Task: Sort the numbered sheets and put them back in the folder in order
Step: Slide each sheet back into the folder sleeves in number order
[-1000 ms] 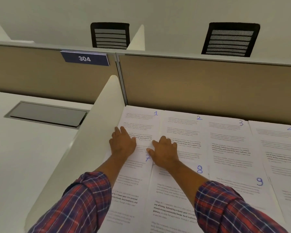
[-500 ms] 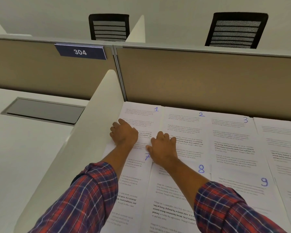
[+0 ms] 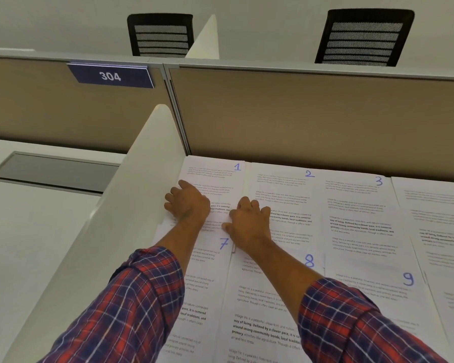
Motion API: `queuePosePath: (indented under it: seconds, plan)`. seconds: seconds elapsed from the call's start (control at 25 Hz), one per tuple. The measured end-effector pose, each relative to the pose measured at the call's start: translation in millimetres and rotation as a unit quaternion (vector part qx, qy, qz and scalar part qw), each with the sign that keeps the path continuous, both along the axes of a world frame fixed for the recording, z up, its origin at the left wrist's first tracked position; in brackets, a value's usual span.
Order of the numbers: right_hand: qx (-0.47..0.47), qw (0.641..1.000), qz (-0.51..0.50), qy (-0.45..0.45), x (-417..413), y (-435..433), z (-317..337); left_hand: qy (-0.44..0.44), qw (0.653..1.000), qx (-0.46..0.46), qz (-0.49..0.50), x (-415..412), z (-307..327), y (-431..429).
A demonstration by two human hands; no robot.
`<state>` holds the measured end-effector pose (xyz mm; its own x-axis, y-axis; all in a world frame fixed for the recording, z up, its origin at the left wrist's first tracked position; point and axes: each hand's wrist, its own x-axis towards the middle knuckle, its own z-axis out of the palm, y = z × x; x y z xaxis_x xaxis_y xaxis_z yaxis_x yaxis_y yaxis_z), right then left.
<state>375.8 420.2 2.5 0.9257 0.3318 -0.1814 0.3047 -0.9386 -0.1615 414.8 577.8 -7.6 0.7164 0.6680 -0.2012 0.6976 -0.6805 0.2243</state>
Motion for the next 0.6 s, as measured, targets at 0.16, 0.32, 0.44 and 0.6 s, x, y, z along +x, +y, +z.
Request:
queuePosePath:
  seconds: [0.16, 0.32, 0.44, 0.6]
  plan:
    - [0.009, 1.000, -0.012, -0.003, 1, -3, -1, -0.014, 1.000, 0.021, 0.005, 2, 2, 6]
    - [0.021, 1.000, -0.019, -0.005, 1, -3, -4, -0.090, 0.996, -0.018, 0.018, 2, 13, 2]
    - [0.038, 0.999, -0.028, 0.002, 3, -4, -4, -0.144, 0.985, -0.081, 0.044, 10, 26, 8]
    - [0.076, 0.996, -0.040, 0.006, -1, -6, -4, -0.223, 0.952, -0.206, 0.037, 18, 49, 16]
